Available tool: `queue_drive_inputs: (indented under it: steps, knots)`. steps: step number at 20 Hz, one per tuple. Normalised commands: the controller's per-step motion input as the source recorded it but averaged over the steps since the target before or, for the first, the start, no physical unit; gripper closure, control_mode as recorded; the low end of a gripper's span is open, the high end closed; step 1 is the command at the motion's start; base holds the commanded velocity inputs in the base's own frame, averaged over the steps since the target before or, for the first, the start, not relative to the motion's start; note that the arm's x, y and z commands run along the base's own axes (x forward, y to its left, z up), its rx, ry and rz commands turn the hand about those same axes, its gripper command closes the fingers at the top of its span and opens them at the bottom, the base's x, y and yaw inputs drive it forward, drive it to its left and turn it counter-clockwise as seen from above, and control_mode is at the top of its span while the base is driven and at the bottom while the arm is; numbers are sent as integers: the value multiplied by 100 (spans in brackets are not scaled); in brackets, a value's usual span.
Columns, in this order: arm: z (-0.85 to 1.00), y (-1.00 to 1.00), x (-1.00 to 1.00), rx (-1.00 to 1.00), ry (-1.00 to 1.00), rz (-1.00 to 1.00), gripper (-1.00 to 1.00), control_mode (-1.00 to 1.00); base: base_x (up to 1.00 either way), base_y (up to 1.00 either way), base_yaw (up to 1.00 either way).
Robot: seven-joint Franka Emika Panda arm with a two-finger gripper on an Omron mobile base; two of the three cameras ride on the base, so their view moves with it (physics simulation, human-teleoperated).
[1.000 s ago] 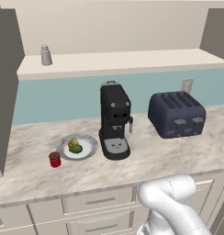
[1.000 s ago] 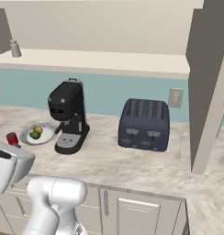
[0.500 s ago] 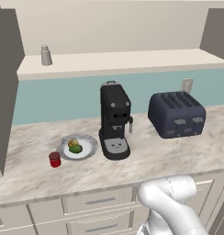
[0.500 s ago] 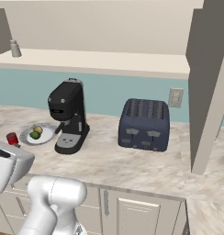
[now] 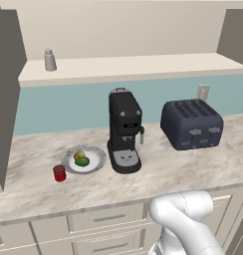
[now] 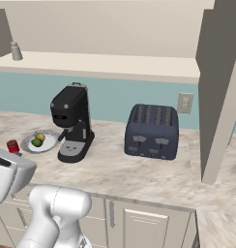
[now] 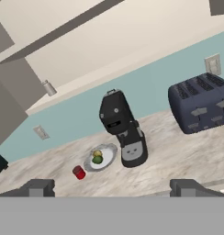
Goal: Pick the avocado and bread from the counter and place them on the plate. Then pick the jam from the cabinet and place it next to the plate. Lastly close the cabinet door.
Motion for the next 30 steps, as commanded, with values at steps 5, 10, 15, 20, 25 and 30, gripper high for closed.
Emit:
queue_drive_inputs:
  steps: [5,10,15,20,25,30]
  knots:
    - [2,-12,-1,0,0,-1,-100,-100,0,0,0]
    - [0,-20,-2,0,0,0,-100,-100,0,0,0]
    - [0,-18,-1,0,0,0,-100,-100,0,0,0]
    - [0,-29,-4,0,0,-1,-100,-100,0,0,0]
    - [0,-36,-16,0,0,-1,-100,-100,0,0,0]
    - [0,-3,-4,0,0,0,-100,-100,0,0,0]
